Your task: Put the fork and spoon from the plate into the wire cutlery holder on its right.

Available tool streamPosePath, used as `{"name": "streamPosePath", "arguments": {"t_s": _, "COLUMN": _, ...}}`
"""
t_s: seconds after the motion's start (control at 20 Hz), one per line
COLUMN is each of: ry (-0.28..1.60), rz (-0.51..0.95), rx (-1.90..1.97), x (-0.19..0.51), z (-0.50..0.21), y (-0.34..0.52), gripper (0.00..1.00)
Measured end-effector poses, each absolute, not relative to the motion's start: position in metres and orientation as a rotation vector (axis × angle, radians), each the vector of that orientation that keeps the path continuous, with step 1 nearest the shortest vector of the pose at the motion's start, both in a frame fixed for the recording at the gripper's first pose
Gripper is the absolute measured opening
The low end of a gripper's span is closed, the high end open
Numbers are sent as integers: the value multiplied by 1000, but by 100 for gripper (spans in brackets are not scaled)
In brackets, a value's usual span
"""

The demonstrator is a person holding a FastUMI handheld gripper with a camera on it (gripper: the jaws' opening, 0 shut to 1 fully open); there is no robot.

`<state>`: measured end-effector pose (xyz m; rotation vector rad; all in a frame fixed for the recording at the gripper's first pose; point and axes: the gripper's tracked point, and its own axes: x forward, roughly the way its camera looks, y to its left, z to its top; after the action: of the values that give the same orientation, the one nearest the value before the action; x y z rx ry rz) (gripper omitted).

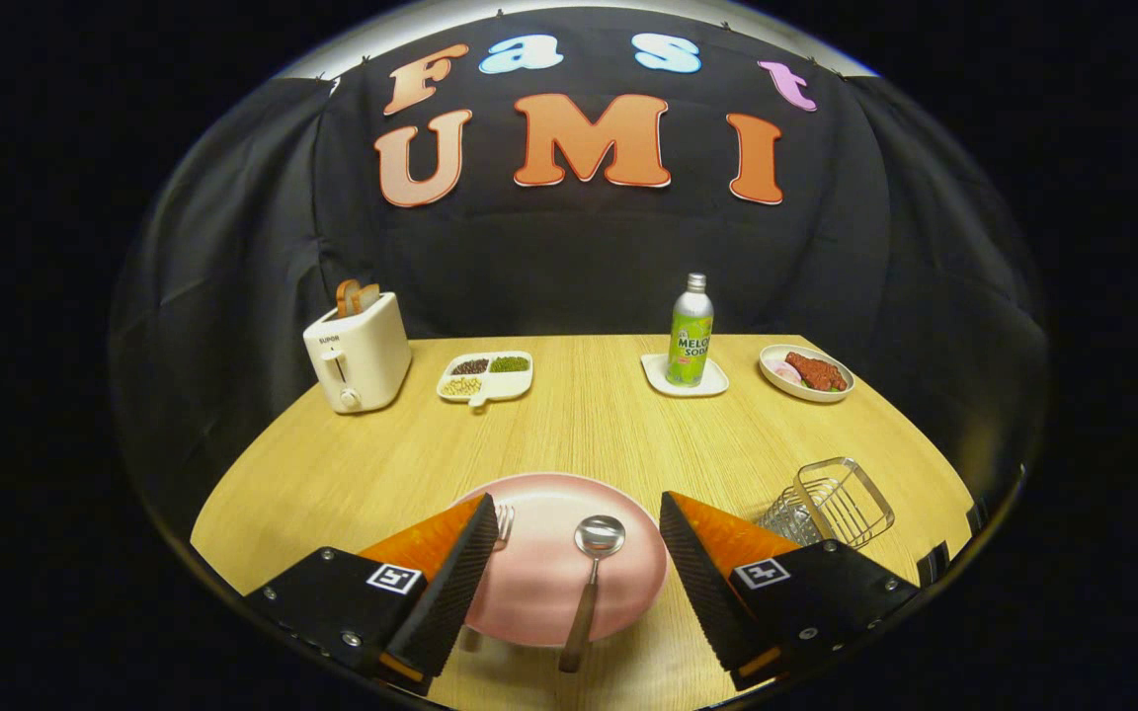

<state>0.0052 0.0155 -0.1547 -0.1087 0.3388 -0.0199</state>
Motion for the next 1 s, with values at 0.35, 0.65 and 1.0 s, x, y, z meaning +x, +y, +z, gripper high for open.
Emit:
{"name": "streamPosePath", "arguments": {"t_s": 0.35, "ry": 466, "rz": -31, "rx": -118, "x": 3, "z": -203, "y": 11, "gripper": 76}}
{"name": "streamPosePath", "arguments": {"t_s": 0.65, "ry": 520, "rz": -41, "rx": -132, "x": 2, "z": -223, "y": 6, "gripper": 48}}
{"name": "streamPosePath", "arguments": {"t_s": 1.0, "ry": 592, "rz": -68, "rx": -130, "x": 1, "z": -244, "y": -4, "gripper": 29}}
